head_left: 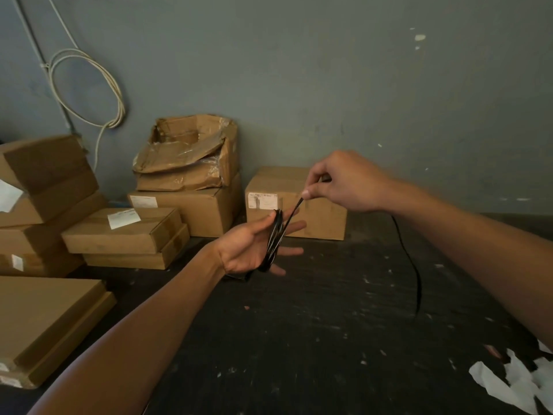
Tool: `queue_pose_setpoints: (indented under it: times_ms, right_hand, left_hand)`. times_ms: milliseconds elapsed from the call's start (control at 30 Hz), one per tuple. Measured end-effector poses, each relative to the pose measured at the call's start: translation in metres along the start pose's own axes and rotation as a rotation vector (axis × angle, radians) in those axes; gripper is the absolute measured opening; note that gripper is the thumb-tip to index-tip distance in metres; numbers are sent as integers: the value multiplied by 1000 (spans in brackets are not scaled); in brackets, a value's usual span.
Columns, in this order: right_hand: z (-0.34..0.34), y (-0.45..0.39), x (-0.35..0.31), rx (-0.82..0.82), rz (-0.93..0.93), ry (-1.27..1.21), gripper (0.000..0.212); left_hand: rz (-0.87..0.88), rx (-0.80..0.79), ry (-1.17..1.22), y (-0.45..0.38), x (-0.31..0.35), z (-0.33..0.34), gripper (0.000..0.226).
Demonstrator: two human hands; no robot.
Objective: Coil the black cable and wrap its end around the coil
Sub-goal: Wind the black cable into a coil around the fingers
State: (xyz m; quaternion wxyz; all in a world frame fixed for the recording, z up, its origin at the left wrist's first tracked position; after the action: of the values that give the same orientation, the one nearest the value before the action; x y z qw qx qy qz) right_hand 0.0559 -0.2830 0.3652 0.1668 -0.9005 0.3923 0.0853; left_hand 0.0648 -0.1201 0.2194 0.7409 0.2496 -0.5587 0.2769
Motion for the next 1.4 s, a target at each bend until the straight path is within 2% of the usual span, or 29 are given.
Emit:
queue_pose_setpoints:
  times_ms: [233,467,700,800,900,967,1167,1400]
  right_hand:
    - [-9,-10,15,95,-16,38,10]
    - [7,-13,62,95,-46,-133,10]
    - [65,2,73,-37,-114,-382,18]
    - [94,9,69,-62,-69,-445,26]
    - [120,12,60,-71,-28,-668,29]
    - [133,15,54,-89,-10,-727,22]
    - [165,24,25,-141,-37,-646,24]
    - [170,37,-8,-193,-100,-586,21]
  left_hand:
    - [-76,-202,-61,-3,3,35,49]
    - [-81,-373,-13,1,12,62,53]
    - [-32,-472,2,-4,31,81,54]
    - [48,-509,31,-5,43,86,53]
    - [125,-489,82,-7,53,86,52]
    - [166,-464,116,-8,56,84,52]
    - [282,-359,118,-9,73,74,48]
    - [333,-221,151,-4,77,46,48]
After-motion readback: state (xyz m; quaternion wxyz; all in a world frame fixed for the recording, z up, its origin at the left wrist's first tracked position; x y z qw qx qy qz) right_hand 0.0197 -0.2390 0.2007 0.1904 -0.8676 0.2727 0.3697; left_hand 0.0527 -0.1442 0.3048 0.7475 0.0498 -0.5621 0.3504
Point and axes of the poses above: each hand's wrist, its own y-axis away from the middle knuckle, its own z-axis out of the palm, x = y × z, the point moved 5 cm from there along -y, towards the middle knuckle, and after that the axes turned 8 degrees about -x, right-handed, at the moved point
